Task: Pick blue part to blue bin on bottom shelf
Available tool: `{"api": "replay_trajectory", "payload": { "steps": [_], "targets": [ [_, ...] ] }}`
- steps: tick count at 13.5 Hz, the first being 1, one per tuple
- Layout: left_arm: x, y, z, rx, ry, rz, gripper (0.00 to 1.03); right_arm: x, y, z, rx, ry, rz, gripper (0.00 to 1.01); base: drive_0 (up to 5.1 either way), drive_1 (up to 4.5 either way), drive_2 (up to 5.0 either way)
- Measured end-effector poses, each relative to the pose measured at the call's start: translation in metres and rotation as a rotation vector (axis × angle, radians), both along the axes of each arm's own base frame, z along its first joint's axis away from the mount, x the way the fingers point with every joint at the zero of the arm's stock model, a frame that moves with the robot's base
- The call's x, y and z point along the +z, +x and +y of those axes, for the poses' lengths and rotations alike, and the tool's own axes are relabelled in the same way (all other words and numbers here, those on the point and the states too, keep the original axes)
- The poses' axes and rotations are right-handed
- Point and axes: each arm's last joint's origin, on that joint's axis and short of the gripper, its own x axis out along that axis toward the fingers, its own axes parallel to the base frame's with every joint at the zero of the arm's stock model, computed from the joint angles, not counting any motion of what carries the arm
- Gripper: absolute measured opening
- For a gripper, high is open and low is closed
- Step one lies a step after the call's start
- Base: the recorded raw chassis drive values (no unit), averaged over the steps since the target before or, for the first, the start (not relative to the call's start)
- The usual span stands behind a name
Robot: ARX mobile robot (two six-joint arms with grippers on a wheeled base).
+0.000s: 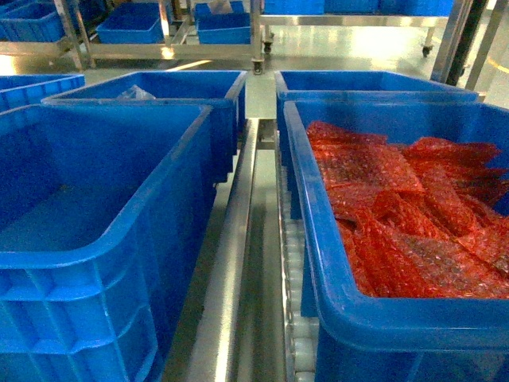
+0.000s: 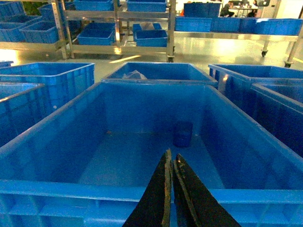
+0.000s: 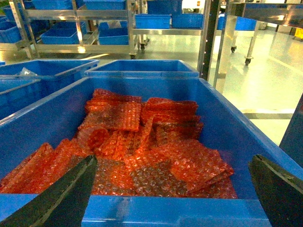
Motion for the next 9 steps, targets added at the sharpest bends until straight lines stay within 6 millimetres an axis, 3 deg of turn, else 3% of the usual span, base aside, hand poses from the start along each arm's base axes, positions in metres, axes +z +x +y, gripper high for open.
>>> {"api": "replay_trajectory", "payload": {
  "steps": [4,6,7,8,9],
  "targets": [
    [0.000,-0.002,0.000,0.000,0.000,-0.002,0.02,0.000,0.000,0.000,0.000,0.000,0.000,0.98,0.0,0.00,0.0],
    [-0.001,-0.013,0.000,-0.001,0.000,-0.009,0.02,0.000,0.000,0.000,0.000,0.000,0.000,0.98,0.0,0.00,0.0],
    [-0.004,-0.012,0.000,-0.001,-0.001,0.015,0.11,0.000,0.000,0.000,0.000,0.000,0.000,0.98,0.0,0.00,0.0],
    [-0.004,-0.012,0.000,0.000,-0.001,0.014,0.76,0.000,0.000,0.000,0.000,0.000,0.000,0.98,0.0,0.00,0.0],
    [-0.004,-0.012,0.000,0.000,-0.001,0.014,0.83,0.000,0.000,0.000,0.000,0.000,0.000,0.98,0.0,0.00,0.0]
  ]
}}
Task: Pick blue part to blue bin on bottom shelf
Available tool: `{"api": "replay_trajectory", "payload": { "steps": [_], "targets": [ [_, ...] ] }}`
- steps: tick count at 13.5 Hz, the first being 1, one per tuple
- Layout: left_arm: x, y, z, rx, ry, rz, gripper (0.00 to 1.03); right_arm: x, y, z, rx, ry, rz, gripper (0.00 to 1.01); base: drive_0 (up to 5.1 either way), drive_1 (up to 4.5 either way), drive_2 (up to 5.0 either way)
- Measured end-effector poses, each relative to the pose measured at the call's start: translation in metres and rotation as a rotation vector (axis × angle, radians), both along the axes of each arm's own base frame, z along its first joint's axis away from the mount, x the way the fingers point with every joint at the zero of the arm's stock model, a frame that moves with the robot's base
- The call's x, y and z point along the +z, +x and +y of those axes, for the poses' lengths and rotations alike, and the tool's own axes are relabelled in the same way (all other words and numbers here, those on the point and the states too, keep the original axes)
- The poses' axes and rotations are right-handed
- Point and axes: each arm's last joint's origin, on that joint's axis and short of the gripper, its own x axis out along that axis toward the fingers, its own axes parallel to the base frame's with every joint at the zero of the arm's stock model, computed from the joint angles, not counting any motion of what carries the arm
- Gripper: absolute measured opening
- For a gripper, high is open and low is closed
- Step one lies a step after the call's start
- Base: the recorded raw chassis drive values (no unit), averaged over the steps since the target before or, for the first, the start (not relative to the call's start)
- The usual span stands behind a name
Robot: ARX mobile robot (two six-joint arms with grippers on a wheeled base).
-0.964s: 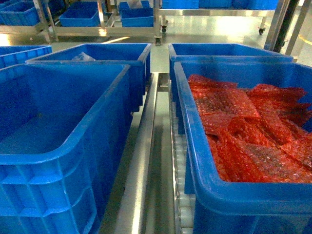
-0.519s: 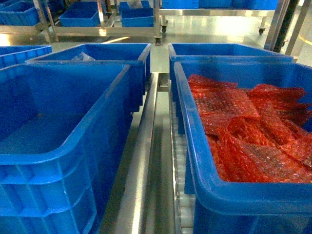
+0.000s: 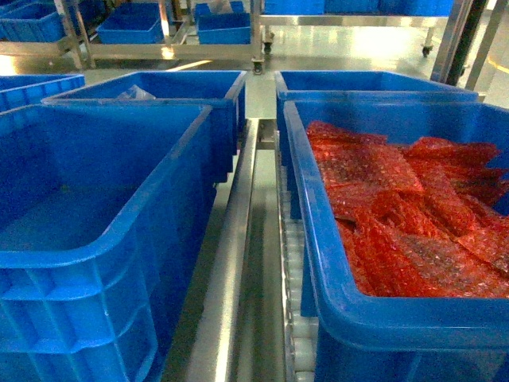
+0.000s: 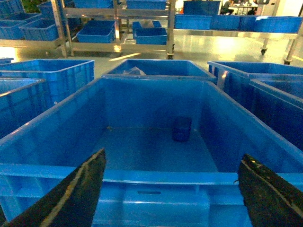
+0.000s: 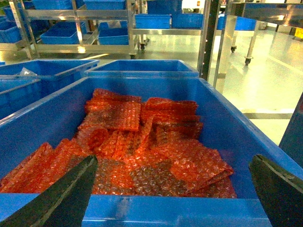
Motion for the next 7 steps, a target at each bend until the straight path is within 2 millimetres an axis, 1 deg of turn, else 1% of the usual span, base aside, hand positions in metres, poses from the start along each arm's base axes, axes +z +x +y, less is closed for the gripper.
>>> {"api": "replay_trajectory", "payload": {
  "steps": [1,3,5,7],
  "targets": [
    [0.0000,0.0000,0.0000,0.000,0.000,0.000,0.89,0.0000,0.0000,0.0000,0.000,0.000,0.000,0.98,0.0,0.00,0.0],
    [0.0000,0.0000,0.0000,0.000,0.000,0.000,0.96,0.0000,0.0000,0.0000,0.000,0.000,0.000,0.98,0.0,0.00,0.0],
    [0.0000,0.0000,0.0000,0.000,0.001,0.000,1.00,0.0000,0.0000,0.0000,0.000,0.000,0.000,0.98,0.0,0.00,0.0],
    [0.0000,0.0000,0.0000,0.000,0.000,0.000,0.99,0.0000,0.0000,0.0000,0.000,0.000,0.000,0.98,0.0,0.00,0.0]
  ]
}}
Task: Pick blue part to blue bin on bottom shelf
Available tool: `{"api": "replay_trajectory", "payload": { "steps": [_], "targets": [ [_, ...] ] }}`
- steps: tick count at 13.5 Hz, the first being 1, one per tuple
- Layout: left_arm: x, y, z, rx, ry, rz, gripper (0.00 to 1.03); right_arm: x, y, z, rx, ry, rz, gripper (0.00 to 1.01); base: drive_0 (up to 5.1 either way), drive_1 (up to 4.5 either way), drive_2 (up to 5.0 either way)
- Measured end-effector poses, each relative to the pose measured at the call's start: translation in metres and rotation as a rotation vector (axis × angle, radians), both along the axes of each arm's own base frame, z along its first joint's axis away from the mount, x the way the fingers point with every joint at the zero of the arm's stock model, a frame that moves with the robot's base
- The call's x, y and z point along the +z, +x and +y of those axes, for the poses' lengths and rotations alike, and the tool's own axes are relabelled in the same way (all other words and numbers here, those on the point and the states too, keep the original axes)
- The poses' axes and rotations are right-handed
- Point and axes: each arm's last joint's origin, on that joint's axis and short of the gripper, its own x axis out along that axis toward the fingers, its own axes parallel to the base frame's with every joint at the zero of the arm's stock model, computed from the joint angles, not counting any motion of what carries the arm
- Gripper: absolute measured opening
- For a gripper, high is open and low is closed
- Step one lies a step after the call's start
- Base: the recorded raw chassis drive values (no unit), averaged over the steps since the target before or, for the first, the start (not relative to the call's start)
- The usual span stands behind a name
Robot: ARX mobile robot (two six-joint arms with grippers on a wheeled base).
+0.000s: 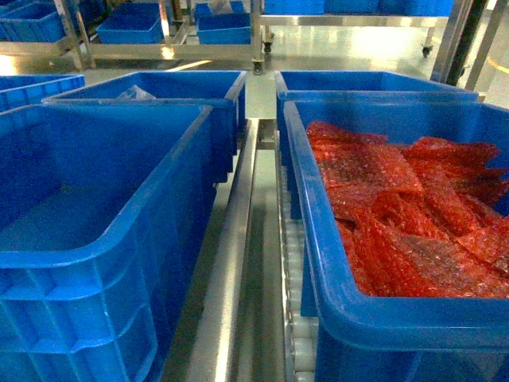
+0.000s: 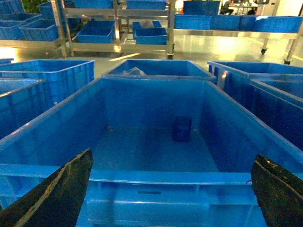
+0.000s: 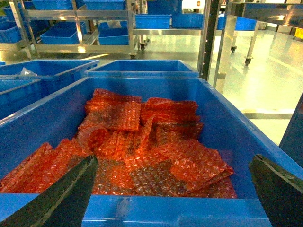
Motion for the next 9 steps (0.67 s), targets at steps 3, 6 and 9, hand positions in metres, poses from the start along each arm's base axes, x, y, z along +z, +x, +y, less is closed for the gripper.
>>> {"api": "replay_trajectory", "payload": {
  "steps": [3,6,9],
  "targets": [
    [0.0000,0.0000,0.0000,0.000,0.000,0.000,0.98,0.0000,0.0000,0.0000,0.000,0.000,0.000,0.98,0.0,0.00,0.0],
    [0.0000,0.0000,0.0000,0.000,0.000,0.000,0.98,0.0000,0.0000,0.0000,0.000,0.000,0.000,0.98,0.0,0.00,0.0],
    [0.0000,0.0000,0.0000,0.000,0.000,0.000,0.98,0.0000,0.0000,0.0000,0.000,0.000,0.000,0.98,0.0,0.00,0.0]
  ]
}}
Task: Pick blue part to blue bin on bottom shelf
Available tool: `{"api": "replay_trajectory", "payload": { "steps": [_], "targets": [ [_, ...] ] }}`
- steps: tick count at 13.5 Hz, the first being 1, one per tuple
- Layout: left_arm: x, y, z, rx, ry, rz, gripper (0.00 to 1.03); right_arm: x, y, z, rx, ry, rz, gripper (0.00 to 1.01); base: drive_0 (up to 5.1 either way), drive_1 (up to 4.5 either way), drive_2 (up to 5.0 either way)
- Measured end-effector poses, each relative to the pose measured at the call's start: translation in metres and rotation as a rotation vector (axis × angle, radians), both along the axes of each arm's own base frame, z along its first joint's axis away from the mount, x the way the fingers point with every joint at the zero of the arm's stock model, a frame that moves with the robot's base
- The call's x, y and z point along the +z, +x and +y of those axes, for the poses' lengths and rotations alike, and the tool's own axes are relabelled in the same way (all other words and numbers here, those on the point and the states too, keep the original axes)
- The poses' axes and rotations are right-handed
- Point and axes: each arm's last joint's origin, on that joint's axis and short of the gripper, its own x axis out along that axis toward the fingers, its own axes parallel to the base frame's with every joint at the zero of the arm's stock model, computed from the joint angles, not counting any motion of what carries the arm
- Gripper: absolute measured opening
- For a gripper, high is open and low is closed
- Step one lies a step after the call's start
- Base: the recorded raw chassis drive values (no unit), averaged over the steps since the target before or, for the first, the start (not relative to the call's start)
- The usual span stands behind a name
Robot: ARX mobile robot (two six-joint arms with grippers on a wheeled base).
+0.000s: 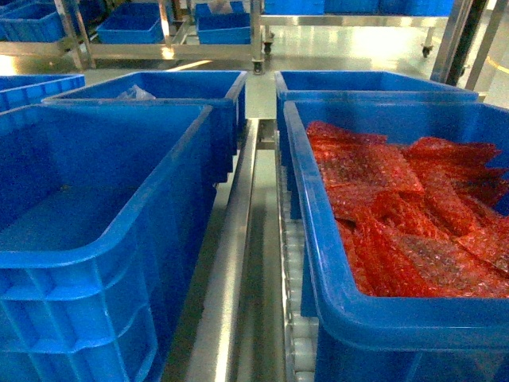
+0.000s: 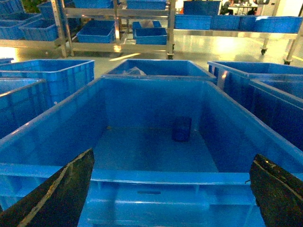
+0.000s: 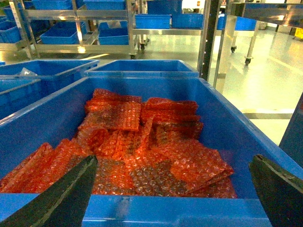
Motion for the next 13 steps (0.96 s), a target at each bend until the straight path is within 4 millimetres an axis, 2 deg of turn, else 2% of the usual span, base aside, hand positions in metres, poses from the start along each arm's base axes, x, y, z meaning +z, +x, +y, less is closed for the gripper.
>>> {"api": "replay_trajectory", "payload": {
  "steps": [13],
  "targets": [
    [0.0000,0.0000,0.0000,0.000,0.000,0.000,0.98,0.0000,0.0000,0.0000,0.000,0.000,0.000,0.98,0.0,0.00,0.0]
  ]
}}
